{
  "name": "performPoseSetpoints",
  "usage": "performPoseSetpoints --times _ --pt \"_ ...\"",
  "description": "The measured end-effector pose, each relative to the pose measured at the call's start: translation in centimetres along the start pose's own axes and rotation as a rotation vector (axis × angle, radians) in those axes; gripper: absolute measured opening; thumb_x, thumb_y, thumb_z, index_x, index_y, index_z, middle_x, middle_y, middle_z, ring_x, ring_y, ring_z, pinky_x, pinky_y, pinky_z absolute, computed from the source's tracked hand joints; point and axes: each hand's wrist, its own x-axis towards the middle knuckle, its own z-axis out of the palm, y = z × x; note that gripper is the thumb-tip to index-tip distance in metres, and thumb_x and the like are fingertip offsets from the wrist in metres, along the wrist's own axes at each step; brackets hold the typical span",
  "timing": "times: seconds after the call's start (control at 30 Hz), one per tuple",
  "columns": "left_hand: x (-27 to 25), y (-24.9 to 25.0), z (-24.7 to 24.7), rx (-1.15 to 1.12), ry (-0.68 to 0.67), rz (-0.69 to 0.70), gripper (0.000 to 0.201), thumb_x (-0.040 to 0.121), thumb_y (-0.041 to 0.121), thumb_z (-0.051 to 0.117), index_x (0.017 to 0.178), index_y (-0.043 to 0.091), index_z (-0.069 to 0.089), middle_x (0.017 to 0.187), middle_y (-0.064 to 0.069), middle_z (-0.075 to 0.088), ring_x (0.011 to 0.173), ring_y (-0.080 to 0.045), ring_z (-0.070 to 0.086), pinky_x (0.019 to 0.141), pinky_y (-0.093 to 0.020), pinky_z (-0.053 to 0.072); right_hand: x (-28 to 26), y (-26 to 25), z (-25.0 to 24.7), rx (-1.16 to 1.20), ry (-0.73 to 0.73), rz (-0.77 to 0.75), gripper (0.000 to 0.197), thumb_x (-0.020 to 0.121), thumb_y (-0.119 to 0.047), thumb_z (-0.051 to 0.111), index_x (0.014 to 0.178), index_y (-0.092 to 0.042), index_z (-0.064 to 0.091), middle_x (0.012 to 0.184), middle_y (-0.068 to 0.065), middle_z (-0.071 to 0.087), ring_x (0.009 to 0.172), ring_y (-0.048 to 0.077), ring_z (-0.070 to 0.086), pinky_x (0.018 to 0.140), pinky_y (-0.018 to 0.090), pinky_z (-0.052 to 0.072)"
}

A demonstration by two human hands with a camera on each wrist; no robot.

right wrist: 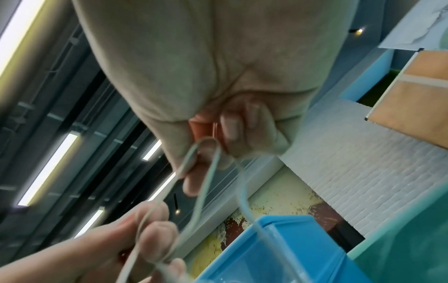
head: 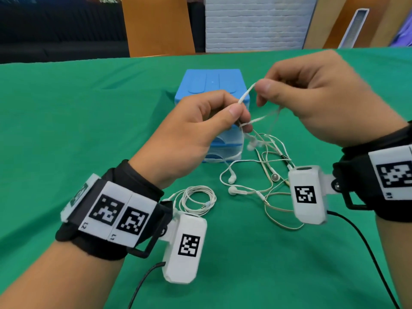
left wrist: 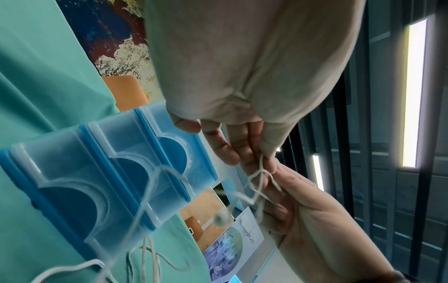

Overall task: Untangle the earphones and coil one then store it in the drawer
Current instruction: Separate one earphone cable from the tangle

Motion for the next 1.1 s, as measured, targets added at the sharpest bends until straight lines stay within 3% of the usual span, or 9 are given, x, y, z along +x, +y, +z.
performPoseSetpoints --times 0.1,0.17,0.27,0.43,0.63,0.73,0.87,1.0,1.1 --pt "0.0 -0.1 -0.2 0.057 0.008 -0.021 0.024 0.104 0.01 0.05 0.093 -0.003 0.066 0.09 -0.006 0.072 0.077 -0.013 0.058 0.075 -0.016 0.044 0.1 0.3 -0.1 0.008 0.169 0.05 0.028 0.097 -0.031 0.061 0.081 -0.011 0.073 0.051 -0.01 0.049 0.045 0.01 0.03 0.044 0.02 0.023" --pt "-0.1 -0.2 -0.3 0.088 0.014 -0.041 0.024 0.104 0.012 0.051 0.093 0.0 0.069 0.089 -0.005 0.071 0.076 -0.022 0.051 0.072 -0.02 0.041 0.2 0.6 -0.5 0.001 0.318 0.046 0.03 0.095 -0.032 0.061 0.082 -0.009 0.074 0.059 0.008 0.053 0.05 0.022 0.036 0.047 0.03 0.027" --pt "-0.2 -0.1 -0.4 0.09 0.01 -0.055 0.022 0.103 0.013 0.053 0.093 0.004 0.07 0.092 -0.009 0.071 0.081 -0.006 0.054 0.075 -0.016 0.041 0.2 1.5 -1.4 0.02 0.505 0.067 0.031 0.094 -0.034 0.059 0.083 -0.01 0.074 0.067 0.029 0.052 0.063 0.042 0.039 0.052 0.044 0.03" --pt "-0.3 0.0 -0.2 0.073 -0.002 -0.063 0.021 0.102 0.013 0.054 0.094 0.004 0.071 0.092 -0.002 0.071 0.084 -0.004 0.057 0.081 -0.016 0.043 0.4 3.3 -3.1 0.06 0.678 0.14 0.025 0.091 -0.043 0.056 0.072 -0.033 0.068 0.069 0.016 0.053 0.063 0.018 0.044 0.062 0.041 0.035" --pt "-0.2 0.0 -0.3 0.01 -0.022 -0.065 0.021 0.101 0.002 0.05 0.091 0.003 0.068 0.089 -0.01 0.071 0.083 -0.011 0.061 0.081 -0.016 0.046 0.1 4.4 -3.7 0.121 0.805 0.174 0.028 0.091 -0.046 0.053 0.066 -0.042 0.066 0.079 0.001 0.065 0.073 0.009 0.055 0.076 0.043 0.049" --pt "-0.1 -0.2 -0.3 -0.05 -0.032 -0.088 0.022 0.099 -0.003 0.047 0.089 0.001 0.066 0.082 -0.009 0.07 0.078 -0.011 0.063 0.073 -0.014 0.046 0.0 4.5 -3.6 0.143 0.797 0.203 0.027 0.092 -0.042 0.053 0.071 -0.038 0.068 0.079 0.0 0.067 0.071 0.008 0.056 0.073 0.041 0.05" --pt "0.1 -0.5 -0.4 -0.105 0.01 -0.118 0.02 0.092 0.0 0.047 0.088 0.004 0.066 0.075 -0.009 0.067 0.074 -0.017 0.06 0.071 -0.02 0.047 0.0 3.7 -2.6 0.178 0.599 0.298 0.018 0.088 -0.022 0.055 0.083 -0.02 0.073 0.078 -0.001 0.066 0.064 0.002 0.055 0.058 0.015 0.041" --pt "0.2 -0.5 -0.6 -0.149 0.046 -0.145 0.021 0.087 0.01 0.046 0.086 0.006 0.067 0.065 -0.003 0.058 0.062 -0.018 0.048 0.062 -0.023 0.042 0.2 2.6 -1.6 0.161 0.599 0.191 0.029 0.076 -0.016 0.062 0.102 -0.011 0.074 0.091 0.008 0.068 0.081 0.007 0.058 0.068 0.018 0.043" --pt "0.2 -0.1 -0.6 -0.13 0.021 -0.137 0.022 0.088 0.009 0.046 0.088 0.005 0.067 0.063 -0.001 0.054 0.06 -0.015 0.043 0.058 -0.02 0.041 0.1 0.7 -0.5 0.122 0.372 -0.04 0.029 0.082 -0.014 0.063 0.109 -0.012 0.072 0.102 0.005 0.072 0.094 0.008 0.062 0.08 0.025 0.049"
